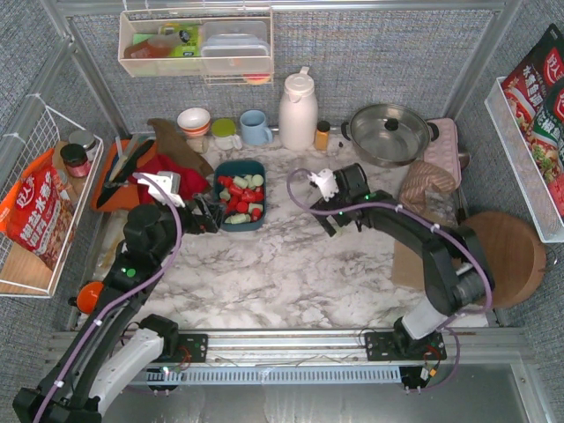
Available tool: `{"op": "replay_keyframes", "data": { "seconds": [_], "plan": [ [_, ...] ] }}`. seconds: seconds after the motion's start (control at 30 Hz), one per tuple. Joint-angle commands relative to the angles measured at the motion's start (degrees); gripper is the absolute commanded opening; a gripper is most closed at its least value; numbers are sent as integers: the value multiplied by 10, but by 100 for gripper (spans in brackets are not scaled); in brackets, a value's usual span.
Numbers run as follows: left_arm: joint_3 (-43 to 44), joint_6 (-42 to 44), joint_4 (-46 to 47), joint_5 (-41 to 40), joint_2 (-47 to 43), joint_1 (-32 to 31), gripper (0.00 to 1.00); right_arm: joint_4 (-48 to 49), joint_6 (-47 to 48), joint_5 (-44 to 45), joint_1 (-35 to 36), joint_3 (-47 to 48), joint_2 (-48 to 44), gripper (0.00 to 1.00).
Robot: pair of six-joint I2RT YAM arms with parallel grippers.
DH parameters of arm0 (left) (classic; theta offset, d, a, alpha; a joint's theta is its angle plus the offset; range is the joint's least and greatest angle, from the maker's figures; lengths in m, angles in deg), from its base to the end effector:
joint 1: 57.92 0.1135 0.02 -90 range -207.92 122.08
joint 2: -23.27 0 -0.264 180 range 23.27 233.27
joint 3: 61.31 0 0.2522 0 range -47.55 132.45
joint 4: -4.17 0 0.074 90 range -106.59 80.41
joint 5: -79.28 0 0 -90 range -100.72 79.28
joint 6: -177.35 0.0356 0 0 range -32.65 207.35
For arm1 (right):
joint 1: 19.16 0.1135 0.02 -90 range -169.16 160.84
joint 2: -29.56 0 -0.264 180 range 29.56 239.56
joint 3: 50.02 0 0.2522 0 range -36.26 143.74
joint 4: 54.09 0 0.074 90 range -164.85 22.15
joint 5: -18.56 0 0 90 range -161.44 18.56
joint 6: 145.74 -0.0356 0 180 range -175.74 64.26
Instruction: Mix the coffee capsules in the storage basket
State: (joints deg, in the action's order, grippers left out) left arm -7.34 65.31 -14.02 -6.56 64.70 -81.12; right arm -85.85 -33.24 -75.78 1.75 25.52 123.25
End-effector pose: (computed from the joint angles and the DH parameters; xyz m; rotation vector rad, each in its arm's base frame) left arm 0.1619 -0.0722 0.3322 0.0736 1.7099 -0.6534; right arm 0.3233 0.1264 0.2146 -0.9337 2.2544 0.0801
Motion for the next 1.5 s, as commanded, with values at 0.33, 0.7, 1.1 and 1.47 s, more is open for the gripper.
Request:
{"op": "replay_keyframes", "data": {
  "seconds": [0.33, 0.7, 1.1, 1.47],
  "plan": [
    [1, 4, 19, 7, 6, 0, 99, 168, -684, 295, 46, -163, -76, 99],
    [-9, 3, 29, 3, -33, 0, 99, 94, -720, 353, 80, -95, 12, 98],
    [-6, 2, 25, 12, -32, 1, 99, 27, -727, 414, 114, -28, 79, 82],
    [-6, -2, 23, 19, -23, 1, 99, 54, -687, 416, 125, -43, 66, 49]
  ]
}}
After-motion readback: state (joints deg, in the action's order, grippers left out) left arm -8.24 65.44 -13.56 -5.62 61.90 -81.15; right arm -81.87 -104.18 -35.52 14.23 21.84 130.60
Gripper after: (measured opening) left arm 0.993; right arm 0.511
